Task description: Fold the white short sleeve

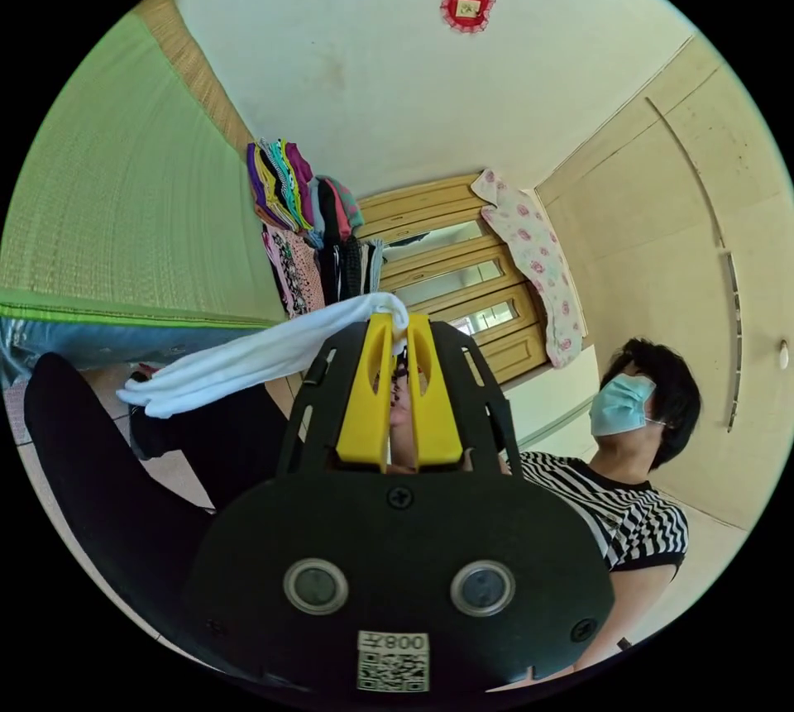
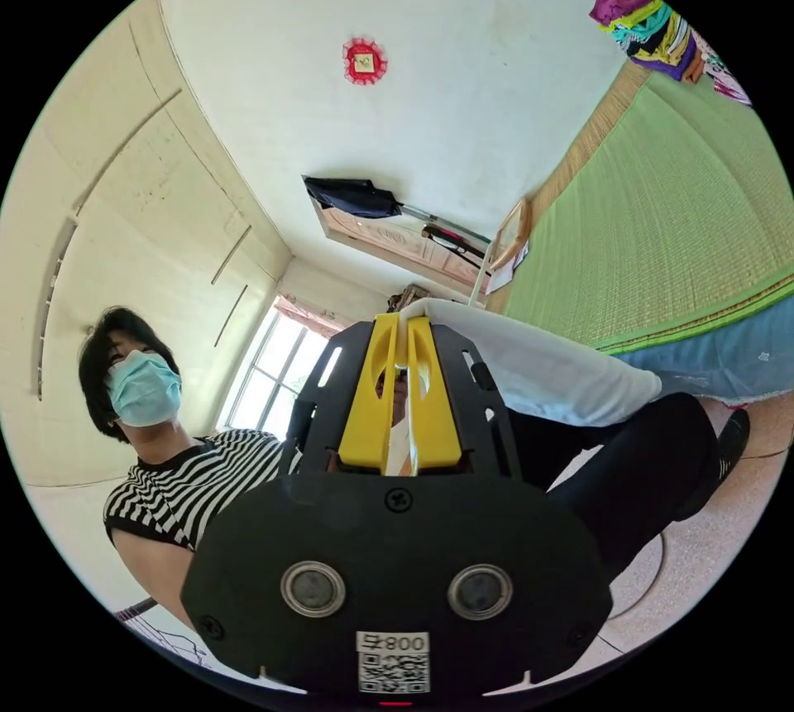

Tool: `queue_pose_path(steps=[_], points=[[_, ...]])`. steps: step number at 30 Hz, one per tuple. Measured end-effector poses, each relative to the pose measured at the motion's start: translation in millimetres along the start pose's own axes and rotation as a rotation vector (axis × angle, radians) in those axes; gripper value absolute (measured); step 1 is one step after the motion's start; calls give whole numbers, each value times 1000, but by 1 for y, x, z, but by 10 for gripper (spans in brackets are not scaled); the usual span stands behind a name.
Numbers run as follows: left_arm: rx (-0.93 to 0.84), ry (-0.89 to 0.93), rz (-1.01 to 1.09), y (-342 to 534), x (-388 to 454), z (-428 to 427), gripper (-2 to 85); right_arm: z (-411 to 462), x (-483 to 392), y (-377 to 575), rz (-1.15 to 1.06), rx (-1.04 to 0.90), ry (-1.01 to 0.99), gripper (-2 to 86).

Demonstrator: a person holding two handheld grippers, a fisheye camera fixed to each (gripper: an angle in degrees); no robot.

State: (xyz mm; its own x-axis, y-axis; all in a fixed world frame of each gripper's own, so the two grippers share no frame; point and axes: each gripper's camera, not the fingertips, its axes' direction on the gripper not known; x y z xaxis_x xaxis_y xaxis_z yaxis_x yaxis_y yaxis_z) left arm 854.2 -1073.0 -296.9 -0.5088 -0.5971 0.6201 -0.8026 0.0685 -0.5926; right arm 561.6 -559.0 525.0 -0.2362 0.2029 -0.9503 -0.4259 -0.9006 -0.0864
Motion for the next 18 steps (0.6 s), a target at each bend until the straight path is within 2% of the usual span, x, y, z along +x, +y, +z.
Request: queue_pose_path(steps=[5, 10, 16, 18], points=[[-65, -11, -44, -99, -7, 32, 29, -50, 58, 18, 11, 41, 42, 14], [-108, -39, -82, -222, -29, 71, 28, -90, 143, -11, 41, 67, 94, 15], [-83, -39, -85, -433, -76, 121, 28, -111, 276, -134, 48, 45, 193, 14], [-60, -28, -64, -508, -90, 135, 27, -111, 335, -205, 39, 28, 199, 14]])
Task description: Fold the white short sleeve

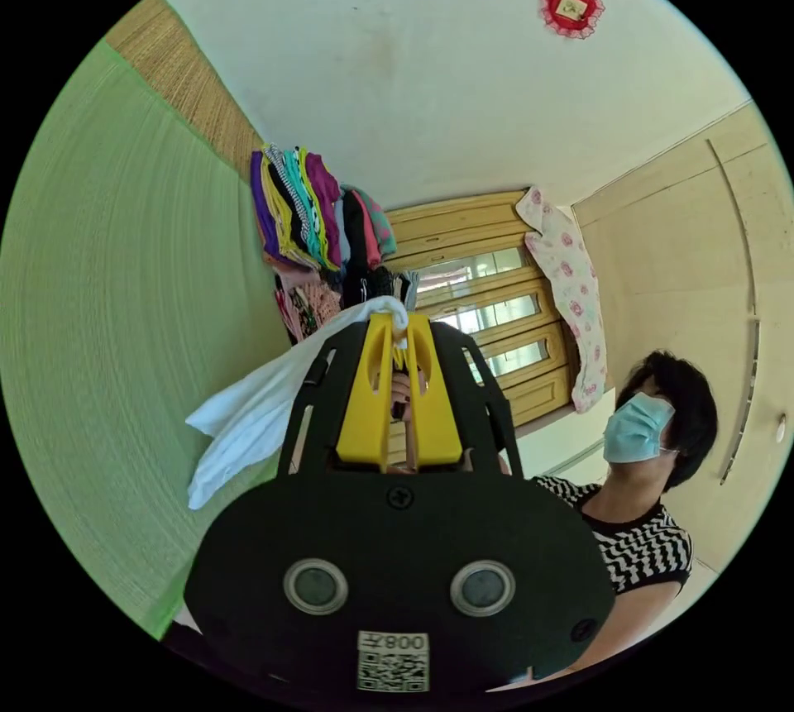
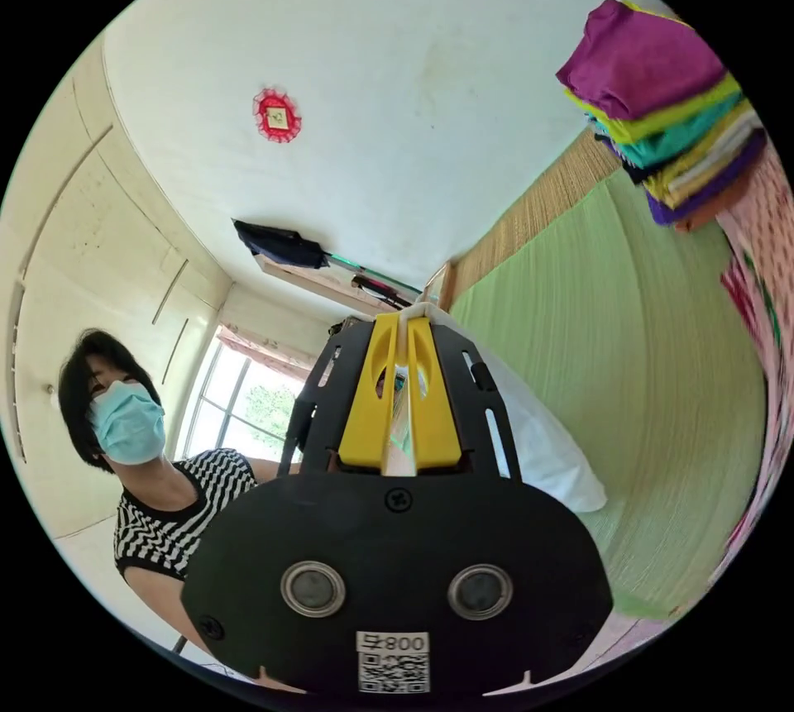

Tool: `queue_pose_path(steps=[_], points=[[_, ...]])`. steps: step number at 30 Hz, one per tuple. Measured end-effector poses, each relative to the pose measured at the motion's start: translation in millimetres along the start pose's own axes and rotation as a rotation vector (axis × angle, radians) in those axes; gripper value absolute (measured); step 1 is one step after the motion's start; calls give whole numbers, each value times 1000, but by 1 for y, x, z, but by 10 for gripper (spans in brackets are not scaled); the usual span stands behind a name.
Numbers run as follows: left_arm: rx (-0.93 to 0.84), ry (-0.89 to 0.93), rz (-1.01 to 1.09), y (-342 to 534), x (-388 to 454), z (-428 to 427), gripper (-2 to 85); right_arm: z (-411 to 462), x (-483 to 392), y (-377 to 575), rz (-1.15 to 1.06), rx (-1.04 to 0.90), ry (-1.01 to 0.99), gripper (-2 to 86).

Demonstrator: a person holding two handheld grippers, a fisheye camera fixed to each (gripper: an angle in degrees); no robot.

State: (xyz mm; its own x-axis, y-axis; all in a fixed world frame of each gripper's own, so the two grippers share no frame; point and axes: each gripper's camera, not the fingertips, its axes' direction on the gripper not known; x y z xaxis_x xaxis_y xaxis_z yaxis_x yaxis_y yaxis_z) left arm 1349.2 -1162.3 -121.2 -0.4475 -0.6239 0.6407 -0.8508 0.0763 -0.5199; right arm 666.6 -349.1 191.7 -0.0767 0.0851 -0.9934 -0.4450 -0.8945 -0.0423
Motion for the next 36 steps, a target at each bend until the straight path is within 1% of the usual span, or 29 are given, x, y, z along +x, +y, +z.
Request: queue_pose_path(steps=[1, 2, 3, 4, 5, 6, 7, 8, 9, 11, 13, 15, 17, 19, 21, 22, 23, 24, 25, 27, 30, 33, 36], points=[[18, 6, 11, -52, -3, 7, 27, 4, 13, -20, -4, -4, 4, 14], [36, 6, 28, -104, -2, 14, 27, 11, 37, -62, -9, -11, 11, 14], [42, 5, 40, -130, 0, 19, 27, 17, 56, -104, -20, -11, 18, 14], [54, 0, 56, -181, 7, 28, 28, 19, 63, -124, -25, -10, 19, 14], [67, -13, 74, -233, 20, 39, 28, 21, 76, -165, -35, -1, 16, 14], [67, -19, 89, -258, 29, 46, 28, 20, 81, -203, -55, 13, 15, 13], [68, -31, 118, -308, 49, 60, 28, 19, 83, -222, -67, 20, 14, 13], [69, -41, 152, -358, 74, 76, 28, 13, 83, -259, -89, 33, 8, 14], [65, -44, 174, -381, 87, 85, 28, 4, 81, -293, -116, 41, 3, 14], [56, -62, 266, -468, 140, 123, 28, -16, 78, -337, -146, 63, -1, 14], [38, -82, 345, -523, 178, 157, 29, -40, 76, -368, -188, 69, 12, 14], [8, -103, 394, -566, 202, 196, 29, -82, 87, -387, -211, 86, 82, 15], [-55, -126, 414, -606, 208, 254, 29, -116, 113, -384, -200, 85, 144, 16], [-111, -148, 388, -622, 192, 298, 29, -150, 158, -366, -155, 90, 197, 16], [-176, -192, 333, -630, 163, 342, 29, -191, 241, -328, -34, 91, 257, 17], [-223, -220, 273, -630, 138, 369, 29, -200, 265, -316, 6, 93, 271, 17], [-287, -249, 216, -629, 113, 395, 29, -216, 313, -291, 95, 101, 288, 17], [-313, -266, 181, -628, 101, 406, 29, -228, 360, -266, 190, 96, 316, 17], [-357, -283, 120, -626, 83, 424, 29, -232, 380, -254, 229, 88, 329, 16], [-376, -260, 86, -628, 78, 438, 29, -245, 435, -212, 291, 109, 302, 16], [-370, -274, 98, -644, 101, 450, 30, -258, 465, -185, 290, 140, 249, 16], [-426, -334, 146, -663, 130, 469, 31, -256, 483, -173, 293, 103, 279, 16], [-462, -392, 153, -679, 150, 486, 32, -254, 506, -156, 332, 94, 295, 15]])
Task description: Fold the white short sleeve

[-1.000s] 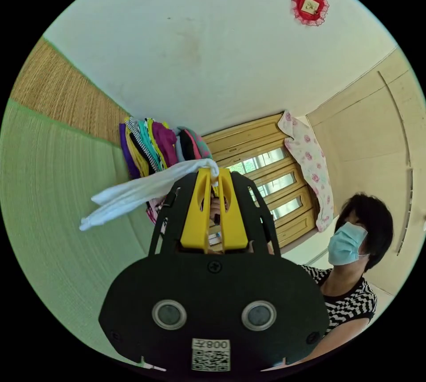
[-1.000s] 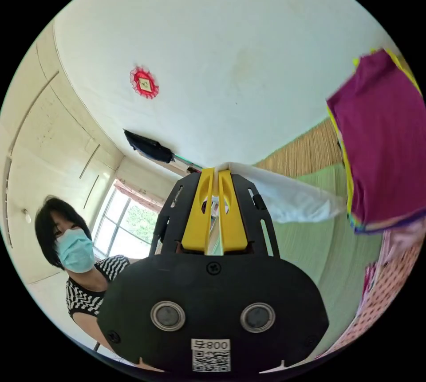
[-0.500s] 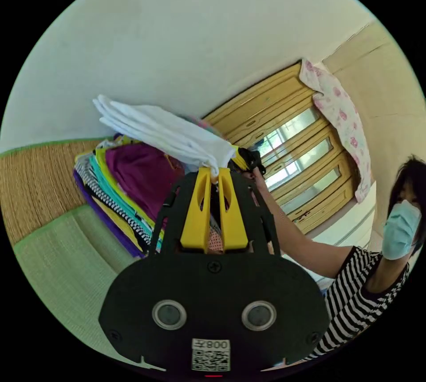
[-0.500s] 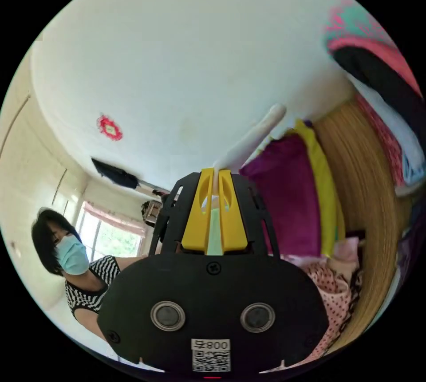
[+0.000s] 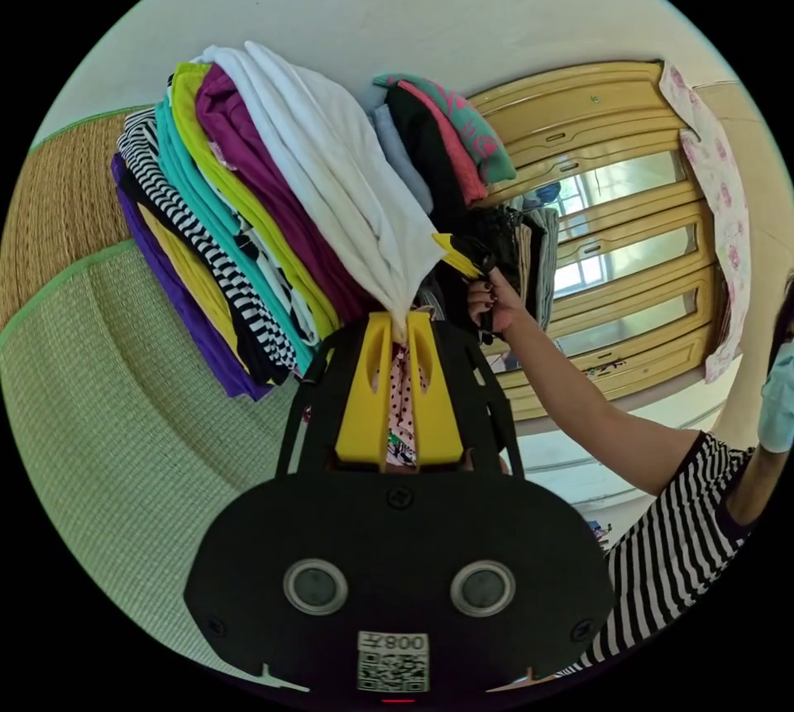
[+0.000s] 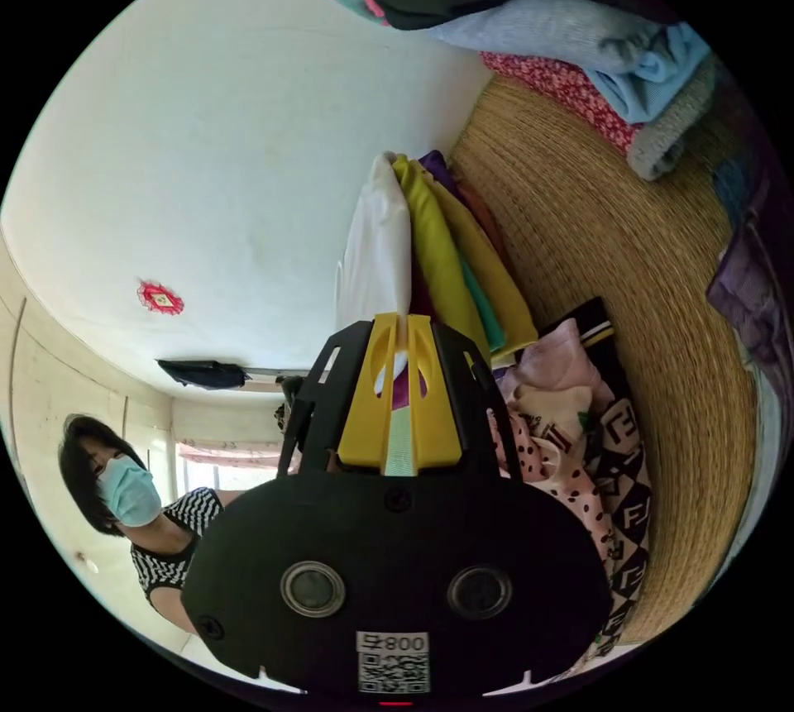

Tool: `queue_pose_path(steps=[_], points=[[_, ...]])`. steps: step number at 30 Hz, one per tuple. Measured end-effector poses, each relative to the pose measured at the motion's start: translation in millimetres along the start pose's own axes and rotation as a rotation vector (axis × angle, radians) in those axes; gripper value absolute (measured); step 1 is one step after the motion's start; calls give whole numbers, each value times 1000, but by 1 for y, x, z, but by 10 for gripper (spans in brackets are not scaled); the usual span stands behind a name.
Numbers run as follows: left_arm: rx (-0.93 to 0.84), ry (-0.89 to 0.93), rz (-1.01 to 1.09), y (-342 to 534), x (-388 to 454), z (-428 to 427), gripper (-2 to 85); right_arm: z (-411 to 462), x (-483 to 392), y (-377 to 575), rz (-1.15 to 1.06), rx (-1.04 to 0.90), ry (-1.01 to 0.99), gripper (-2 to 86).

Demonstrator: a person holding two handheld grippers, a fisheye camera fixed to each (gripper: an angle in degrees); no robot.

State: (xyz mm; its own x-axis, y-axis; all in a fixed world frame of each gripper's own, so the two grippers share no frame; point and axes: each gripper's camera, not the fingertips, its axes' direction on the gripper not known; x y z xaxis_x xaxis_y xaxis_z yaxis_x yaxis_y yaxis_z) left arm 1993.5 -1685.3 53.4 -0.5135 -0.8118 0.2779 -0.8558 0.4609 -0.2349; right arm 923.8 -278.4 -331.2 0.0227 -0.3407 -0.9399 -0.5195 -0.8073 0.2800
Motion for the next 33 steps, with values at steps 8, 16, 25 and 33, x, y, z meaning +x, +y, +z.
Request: queue_pose_path(steps=[8, 16, 25, 33], points=[[19, 29, 12, -31, 66, -48, 17, -17, -4, 54, -28, 144, 45, 2], [106, -80, 58, -84, 136, -85, 3, 82, -151, 116, -346, 88, 180, 1], [-30, -179, 31, -129, 188, -40, 1, 236, -237, 160, -524, -99, 476, 1], [-24, -216, 113, -129, 272, -58, 2, 238, -301, 187, -549, -92, 510, 2]])
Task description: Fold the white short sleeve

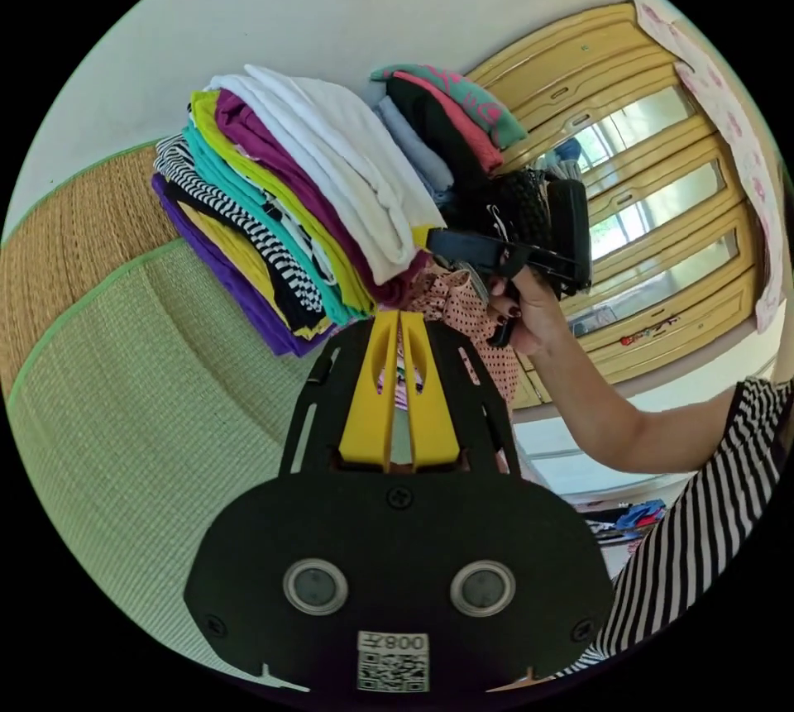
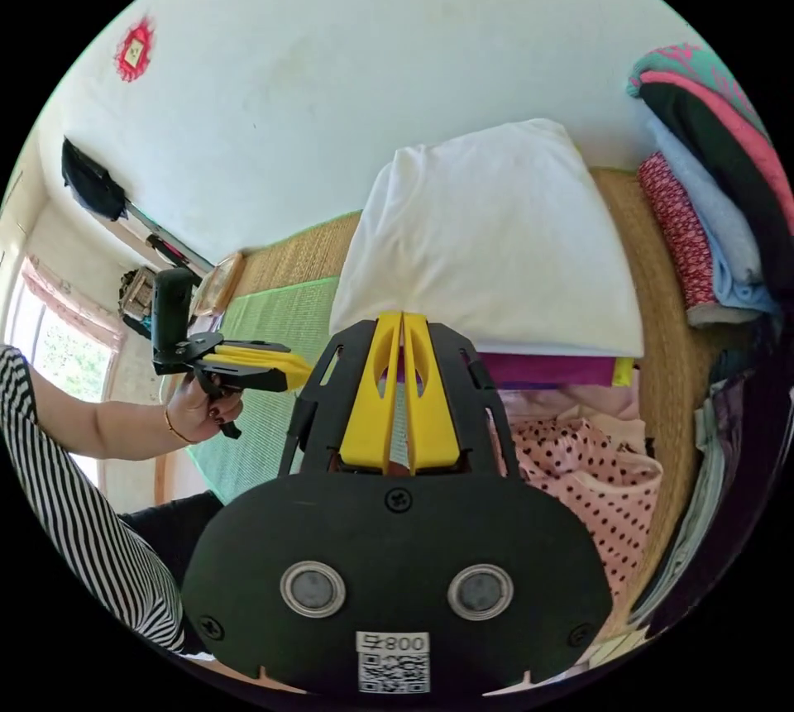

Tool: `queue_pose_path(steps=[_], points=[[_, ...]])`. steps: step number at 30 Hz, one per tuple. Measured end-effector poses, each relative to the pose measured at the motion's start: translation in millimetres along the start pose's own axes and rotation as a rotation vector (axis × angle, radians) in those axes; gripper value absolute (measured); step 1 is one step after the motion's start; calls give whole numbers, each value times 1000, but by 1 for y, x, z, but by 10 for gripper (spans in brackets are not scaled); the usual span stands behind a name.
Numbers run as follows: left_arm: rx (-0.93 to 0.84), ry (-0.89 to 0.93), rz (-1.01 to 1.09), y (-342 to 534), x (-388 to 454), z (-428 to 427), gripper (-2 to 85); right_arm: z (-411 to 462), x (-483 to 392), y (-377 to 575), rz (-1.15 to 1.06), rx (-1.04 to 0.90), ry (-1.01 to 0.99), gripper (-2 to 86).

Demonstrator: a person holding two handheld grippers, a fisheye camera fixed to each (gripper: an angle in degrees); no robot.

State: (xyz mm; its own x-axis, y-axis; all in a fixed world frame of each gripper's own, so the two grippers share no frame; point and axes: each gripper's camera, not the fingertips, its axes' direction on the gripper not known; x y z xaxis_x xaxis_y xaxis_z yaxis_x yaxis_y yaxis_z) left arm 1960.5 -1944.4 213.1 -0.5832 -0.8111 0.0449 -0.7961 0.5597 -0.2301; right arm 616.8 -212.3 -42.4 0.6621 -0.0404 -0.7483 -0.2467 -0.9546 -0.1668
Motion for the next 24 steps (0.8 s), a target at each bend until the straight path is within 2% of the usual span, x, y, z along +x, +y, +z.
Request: queue_pose_path(steps=[3, 8, 14, 19, 24], points=[[-46, -79, 71, 16, 40, -12, 2, -47, -39, 27, -12, 68, 77, 3], [-368, -373, 173, 74, 86, 33, 1, -84, -78, 98, 85, 45, 172, 11], [-605, -466, 228, 122, 114, 93, 1, -108, -112, 145, 236, -28, 334, 53], [-516, -464, 201, 124, 132, 89, 1, -122, -141, 127, 237, -42, 404, 85], [-507, -393, 137, 118, 131, 86, 1, -125, -161, 88, 219, -57, 489, 89]])
